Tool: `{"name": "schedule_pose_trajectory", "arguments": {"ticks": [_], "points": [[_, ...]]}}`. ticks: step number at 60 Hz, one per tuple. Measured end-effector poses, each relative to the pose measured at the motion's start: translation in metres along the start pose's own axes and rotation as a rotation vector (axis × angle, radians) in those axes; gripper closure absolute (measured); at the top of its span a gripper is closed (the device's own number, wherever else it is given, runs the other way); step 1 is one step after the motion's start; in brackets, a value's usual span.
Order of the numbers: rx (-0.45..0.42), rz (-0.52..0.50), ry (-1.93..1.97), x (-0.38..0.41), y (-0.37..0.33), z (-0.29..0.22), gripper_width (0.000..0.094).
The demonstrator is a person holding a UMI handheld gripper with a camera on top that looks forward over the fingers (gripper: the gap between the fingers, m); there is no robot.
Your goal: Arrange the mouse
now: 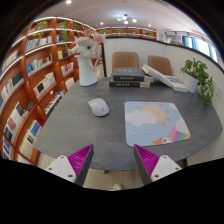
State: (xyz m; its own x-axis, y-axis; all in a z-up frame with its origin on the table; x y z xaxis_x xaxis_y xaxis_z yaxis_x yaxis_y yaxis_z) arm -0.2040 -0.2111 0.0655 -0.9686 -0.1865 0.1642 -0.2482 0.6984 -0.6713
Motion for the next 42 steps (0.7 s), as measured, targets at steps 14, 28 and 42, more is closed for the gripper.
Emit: {"name": "schedule_pose_trajectory", "arguments": {"ticks": [14, 28, 42], "points": [[0.023, -0.014, 0.005, 0.029, 0.086, -0.044, 0.0122], [0.036, 0.029, 0.017, 0.028, 0.151, -0.094, 0.0124], [0.042, 0.088, 0.036, 0.012, 0.188, -0.132, 0.0127]]}}
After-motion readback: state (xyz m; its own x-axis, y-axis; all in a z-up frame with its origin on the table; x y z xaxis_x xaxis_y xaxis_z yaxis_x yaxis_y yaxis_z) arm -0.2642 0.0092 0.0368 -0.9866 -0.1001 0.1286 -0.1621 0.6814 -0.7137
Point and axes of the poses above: the point between the fingertips, and its own axes, seen from behind it with the camera up: x to the left, z down, y forward, the way the camera looks, the point moved 6 cm from there along -y, backward, against the way the camera looks, and after that the axes turned 9 degrees about -z, right-handed, at the moved point
